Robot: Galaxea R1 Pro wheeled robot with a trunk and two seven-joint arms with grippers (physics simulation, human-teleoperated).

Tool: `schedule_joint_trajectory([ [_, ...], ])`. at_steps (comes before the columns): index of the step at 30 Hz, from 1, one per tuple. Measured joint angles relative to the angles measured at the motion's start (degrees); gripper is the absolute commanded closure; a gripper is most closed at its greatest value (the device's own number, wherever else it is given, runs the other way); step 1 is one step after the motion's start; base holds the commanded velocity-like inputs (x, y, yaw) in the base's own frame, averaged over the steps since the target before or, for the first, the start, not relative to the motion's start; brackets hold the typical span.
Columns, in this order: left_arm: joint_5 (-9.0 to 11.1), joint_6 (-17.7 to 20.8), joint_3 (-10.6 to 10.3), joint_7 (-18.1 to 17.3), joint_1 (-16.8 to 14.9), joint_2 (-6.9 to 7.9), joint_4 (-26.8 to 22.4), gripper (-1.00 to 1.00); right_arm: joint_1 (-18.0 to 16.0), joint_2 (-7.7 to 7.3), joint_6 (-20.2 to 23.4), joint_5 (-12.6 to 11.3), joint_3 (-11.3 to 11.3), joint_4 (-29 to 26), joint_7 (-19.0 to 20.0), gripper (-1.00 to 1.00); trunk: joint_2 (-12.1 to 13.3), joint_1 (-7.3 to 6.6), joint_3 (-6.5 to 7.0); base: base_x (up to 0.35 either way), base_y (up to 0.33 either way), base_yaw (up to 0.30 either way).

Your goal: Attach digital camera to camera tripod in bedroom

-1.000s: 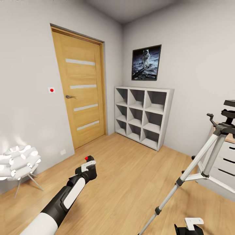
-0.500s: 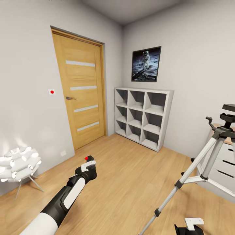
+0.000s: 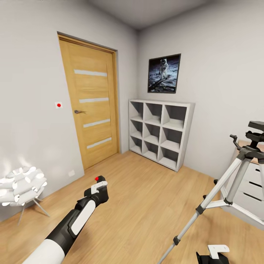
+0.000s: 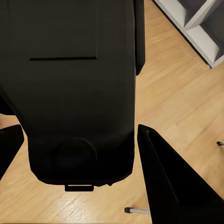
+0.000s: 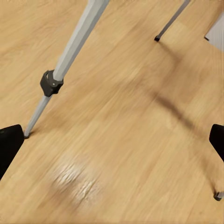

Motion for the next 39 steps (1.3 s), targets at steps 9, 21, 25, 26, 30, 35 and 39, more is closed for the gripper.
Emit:
schedule_joint_trajectory([
  [9,0.34,-0.15,0.13,-0.33,0.01,-0.22,11.75,1.00,0.01,-0.24,0.01,-0.41,-2.79,2.08,0.19,-1.00,3.61,-1.98,1.61,0.000,0.000,0.000],
  [21,0.76,-15.62,0.80,-7.08,-0.02,-1.29,51.05,1.00,0.02,-1.08,-0.81,-0.31,-3.90,17.56,0.77,-1.00,8.43,-4.61,3.76,0.000,0.000,0.000],
  [25,0.53,-18.23,0.40,-11.85,0.05,-1.50,53.99,1.00,0.02,-1.13,-0.92,-0.21,-3.84,20.70,0.77,-1.00,10.03,-5.49,4.49,0.000,0.000,0.000],
  [26,0.52,-18.61,0.42,-12.65,0.07,-1.55,54.35,1.00,0.02,-1.17,-0.93,-0.20,-3.83,21.63,0.77,-1.00,10.43,-5.71,4.67,0.000,0.000,0.000],
  [30,0.50,-19.33,0.39,-13.96,0.10,-1.81,54.85,1.00,0.02,-1.29,-0.95,-0.17,-3.80,24.17,0.77,-1.00,12.04,-6.59,5.39,0.000,0.000,0.000],
  [35,0.60,-19.53,0.56,-14.17,0.54,-1.79,54.98,1.00,0.02,-1.29,-0.83,0.05,-3.58,25.44,0.63,-1.00,14.04,-7.69,6.28,0.000,0.000,0.000],
  [39,0.69,-19.63,0.86,-14.23,3.70,-1.66,55.01,1.00,0.02,-1.06,-0.68,0.23,-3.18,26.53,0.28,-1.00,15.65,-8.57,6.99,0.000,0.000,0.000],
])
